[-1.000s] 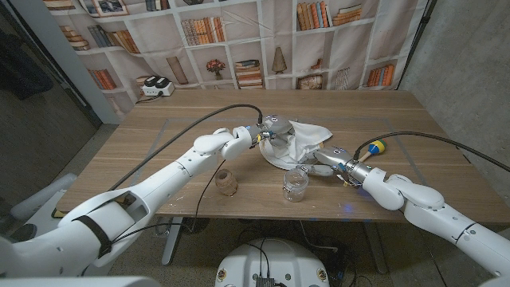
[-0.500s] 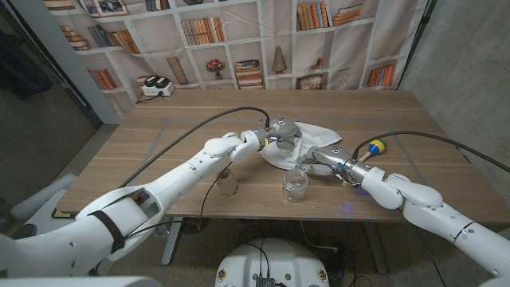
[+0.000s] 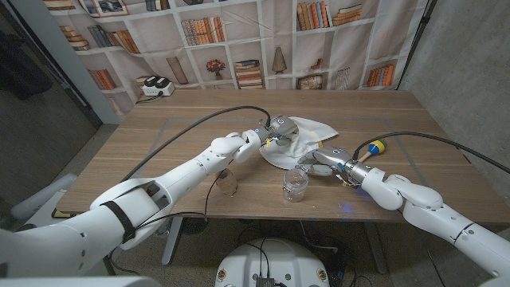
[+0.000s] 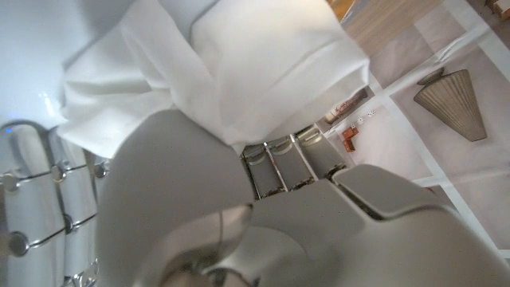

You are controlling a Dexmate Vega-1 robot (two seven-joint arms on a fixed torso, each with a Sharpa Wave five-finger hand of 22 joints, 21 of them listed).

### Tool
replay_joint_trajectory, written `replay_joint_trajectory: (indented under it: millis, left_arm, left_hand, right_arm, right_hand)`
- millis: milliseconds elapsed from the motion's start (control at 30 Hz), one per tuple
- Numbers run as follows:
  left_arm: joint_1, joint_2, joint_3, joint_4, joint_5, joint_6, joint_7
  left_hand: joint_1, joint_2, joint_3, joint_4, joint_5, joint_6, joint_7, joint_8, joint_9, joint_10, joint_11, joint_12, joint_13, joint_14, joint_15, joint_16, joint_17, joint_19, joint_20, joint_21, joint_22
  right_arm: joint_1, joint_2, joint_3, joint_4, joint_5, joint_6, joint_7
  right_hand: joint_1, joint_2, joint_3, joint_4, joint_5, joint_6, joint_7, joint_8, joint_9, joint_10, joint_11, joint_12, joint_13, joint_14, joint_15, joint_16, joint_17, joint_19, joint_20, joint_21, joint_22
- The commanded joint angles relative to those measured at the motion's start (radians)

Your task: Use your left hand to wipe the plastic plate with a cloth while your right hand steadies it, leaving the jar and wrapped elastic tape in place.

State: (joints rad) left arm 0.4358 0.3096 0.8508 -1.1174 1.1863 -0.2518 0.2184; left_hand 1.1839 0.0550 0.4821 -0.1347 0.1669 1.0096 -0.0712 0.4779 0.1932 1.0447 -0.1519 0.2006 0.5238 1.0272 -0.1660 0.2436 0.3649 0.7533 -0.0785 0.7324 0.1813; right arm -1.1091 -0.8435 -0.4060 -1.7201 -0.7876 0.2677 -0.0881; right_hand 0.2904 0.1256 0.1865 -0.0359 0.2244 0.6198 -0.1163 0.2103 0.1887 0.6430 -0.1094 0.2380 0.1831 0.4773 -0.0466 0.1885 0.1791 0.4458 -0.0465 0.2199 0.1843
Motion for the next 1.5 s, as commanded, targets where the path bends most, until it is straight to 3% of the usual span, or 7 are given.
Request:
replay_joint_trajectory:
  millis: [33,300,633,1133,1500]
  left_arm:
    - [0.046,0.075,-0.050,-0.131,-0.020,0.042,-0.070]
    - [0.099,0.122,-0.076,-0.227,-0.043,0.051,-0.118]
    - [0.127,0.112,-0.065,-0.232,-0.083,0.017,-0.155]
    - [0.112,0.050,-0.028,-0.165,-0.096,-0.053,-0.095]
    - [0.069,-0.020,-0.005,-0.071,-0.044,-0.022,0.015]
  left_hand:
    - [0.003,0.001,0.009,0.003,0.005,0.024,0.020,0.003,0.001,0.015,-0.022,0.000,-0.001,0.004,-0.055,0.001,-0.002,-0.004,-0.031,0.005,0.003]
    - [0.002,0.000,0.010,0.004,0.005,0.028,0.021,0.003,0.001,0.011,-0.022,-0.004,-0.009,-0.008,-0.054,-0.008,-0.008,-0.016,-0.028,0.003,0.002]
    - [0.000,-0.001,0.012,0.004,0.006,0.032,0.024,0.002,0.001,0.005,-0.022,-0.006,-0.018,-0.021,-0.052,-0.014,-0.012,-0.031,-0.024,0.001,0.002]
    - [-0.002,-0.001,0.015,0.005,0.007,0.036,0.022,0.001,0.001,0.005,-0.022,-0.003,-0.023,-0.025,-0.052,-0.014,-0.014,-0.037,-0.023,0.003,0.001]
    - [-0.005,-0.002,0.016,0.006,0.007,0.036,0.021,0.000,0.001,0.003,-0.025,-0.002,-0.024,-0.024,-0.052,-0.013,-0.016,-0.038,-0.023,0.005,0.001]
  right_arm:
    - [-0.003,-0.003,0.005,-0.002,0.002,-0.008,0.000]
    - [0.009,0.004,0.001,0.008,0.007,-0.001,0.003]
    - [0.016,0.008,-0.001,0.008,0.002,-0.006,0.006]
    - [0.014,0.008,0.006,0.006,-0.001,-0.015,-0.004]
    - [0.014,0.012,0.006,0.016,0.012,-0.009,-0.004]
  right_hand:
    - [0.003,0.005,0.010,0.001,-0.001,0.009,0.001,-0.005,0.004,0.010,-0.002,0.003,0.002,0.011,-0.099,-0.001,0.002,0.014,-0.074,-0.004,0.005]
    - [0.003,0.005,0.012,0.001,-0.001,0.011,0.000,-0.005,0.004,0.009,0.000,0.002,0.002,0.011,-0.100,-0.002,0.002,0.014,-0.074,-0.005,0.005]
    - [0.003,0.005,0.012,0.001,-0.002,0.012,0.001,-0.005,0.004,0.011,-0.002,0.001,0.003,0.012,-0.100,-0.002,0.002,0.014,-0.074,-0.005,0.005]
    - [0.003,0.005,0.013,0.002,-0.003,0.012,0.002,-0.006,0.004,0.012,-0.001,0.000,0.003,0.011,-0.100,-0.002,0.002,0.015,-0.074,-0.006,0.005]
    - [0.002,0.005,0.015,0.002,-0.003,0.016,0.002,-0.006,0.004,0.017,-0.003,0.001,0.003,0.015,-0.103,-0.001,0.002,0.015,-0.075,-0.006,0.005]
